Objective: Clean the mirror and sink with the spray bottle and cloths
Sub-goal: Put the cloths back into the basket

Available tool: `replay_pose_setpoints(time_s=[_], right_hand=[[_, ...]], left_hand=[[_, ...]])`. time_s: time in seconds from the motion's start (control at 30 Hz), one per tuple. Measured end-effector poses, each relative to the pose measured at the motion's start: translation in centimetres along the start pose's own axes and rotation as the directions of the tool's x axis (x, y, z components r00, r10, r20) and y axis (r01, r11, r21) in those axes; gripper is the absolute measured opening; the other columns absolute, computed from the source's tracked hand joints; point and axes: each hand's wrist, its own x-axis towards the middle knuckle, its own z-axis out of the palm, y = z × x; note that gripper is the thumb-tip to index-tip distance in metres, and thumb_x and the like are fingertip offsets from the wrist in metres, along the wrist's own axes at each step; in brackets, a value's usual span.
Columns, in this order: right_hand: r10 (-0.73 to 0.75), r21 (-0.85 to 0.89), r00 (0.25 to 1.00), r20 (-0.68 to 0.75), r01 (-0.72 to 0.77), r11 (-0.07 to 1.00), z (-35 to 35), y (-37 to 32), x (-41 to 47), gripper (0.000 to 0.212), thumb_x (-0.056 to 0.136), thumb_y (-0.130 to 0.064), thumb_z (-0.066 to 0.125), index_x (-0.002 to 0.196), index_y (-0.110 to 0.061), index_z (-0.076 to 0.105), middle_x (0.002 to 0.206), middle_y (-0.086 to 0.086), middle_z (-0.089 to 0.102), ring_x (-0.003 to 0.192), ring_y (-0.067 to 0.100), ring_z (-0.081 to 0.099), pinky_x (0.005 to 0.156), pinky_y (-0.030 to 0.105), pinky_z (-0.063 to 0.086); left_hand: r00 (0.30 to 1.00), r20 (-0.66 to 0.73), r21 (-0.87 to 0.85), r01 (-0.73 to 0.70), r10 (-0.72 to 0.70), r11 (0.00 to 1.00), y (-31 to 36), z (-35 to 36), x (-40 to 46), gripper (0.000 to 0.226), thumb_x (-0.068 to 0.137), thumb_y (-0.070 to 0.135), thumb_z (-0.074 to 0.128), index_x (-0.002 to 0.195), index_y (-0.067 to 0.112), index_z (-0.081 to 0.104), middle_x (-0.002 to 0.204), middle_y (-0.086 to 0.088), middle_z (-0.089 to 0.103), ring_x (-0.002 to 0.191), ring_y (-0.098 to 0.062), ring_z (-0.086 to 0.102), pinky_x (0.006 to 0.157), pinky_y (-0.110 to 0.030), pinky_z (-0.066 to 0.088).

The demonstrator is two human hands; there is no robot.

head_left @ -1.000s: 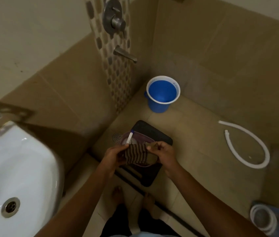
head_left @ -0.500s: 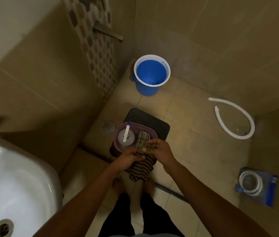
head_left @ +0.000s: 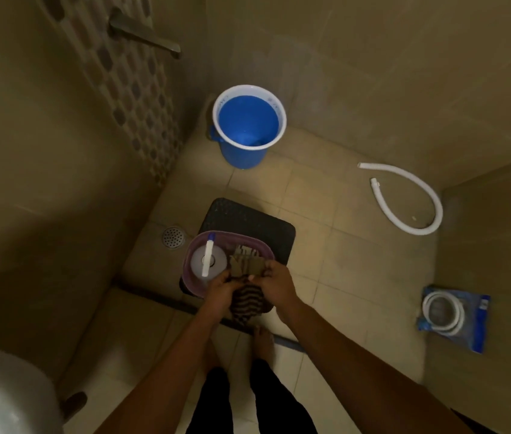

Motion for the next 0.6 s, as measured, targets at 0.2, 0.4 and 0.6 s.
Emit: replay_pose_setpoints(time_s=[0.2,0.4,0.6], right_hand=[[0.006,-0.093,0.994,-0.106,-0.016,0.996,1.0,0.2,3.2,0.031,0.090,-0.011,0.061,0.121,-0.011,0.060,0.118,0.010,0.064,0.109,0.025,0.060,0.097,0.036,0.049],[0.022,-0.149,0.988,-0.150,-0.045,0.988,1.8,0.8,5.1,0.031,0.095,-0.014,0.054,0.127,-0.012,0.056,0.124,0.010,0.063,0.116,0.026,0.059,0.102,0.040,0.049],[0.047,-0.174,0.990,-0.134,-0.070,0.982,2.7,1.8,6.1,0.034,0.097,-0.012,0.050,0.131,-0.012,0.052,0.127,0.011,0.061,0.117,0.027,0.057,0.102,0.038,0.046]], left_hand=[[0.985,-0.141,0.198,-0.071,0.100,0.978,-2.0,1.1,4.9,0.021,0.098,0.008,0.041,0.105,0.016,0.059,0.105,-0.004,0.064,0.100,-0.022,0.060,0.086,-0.031,0.049],[0.975,-0.150,0.289,-0.114,0.163,0.950,-2.9,2.0,6.8,0.027,0.097,0.006,0.040,0.119,0.010,0.056,0.108,-0.004,0.061,0.104,-0.022,0.057,0.087,-0.030,0.042],[0.957,-0.146,0.339,-0.189,0.250,0.922,-3.4,2.0,7.5,0.023,0.099,0.008,0.042,0.117,0.012,0.055,0.107,0.001,0.057,0.100,-0.013,0.051,0.092,-0.030,0.041]])
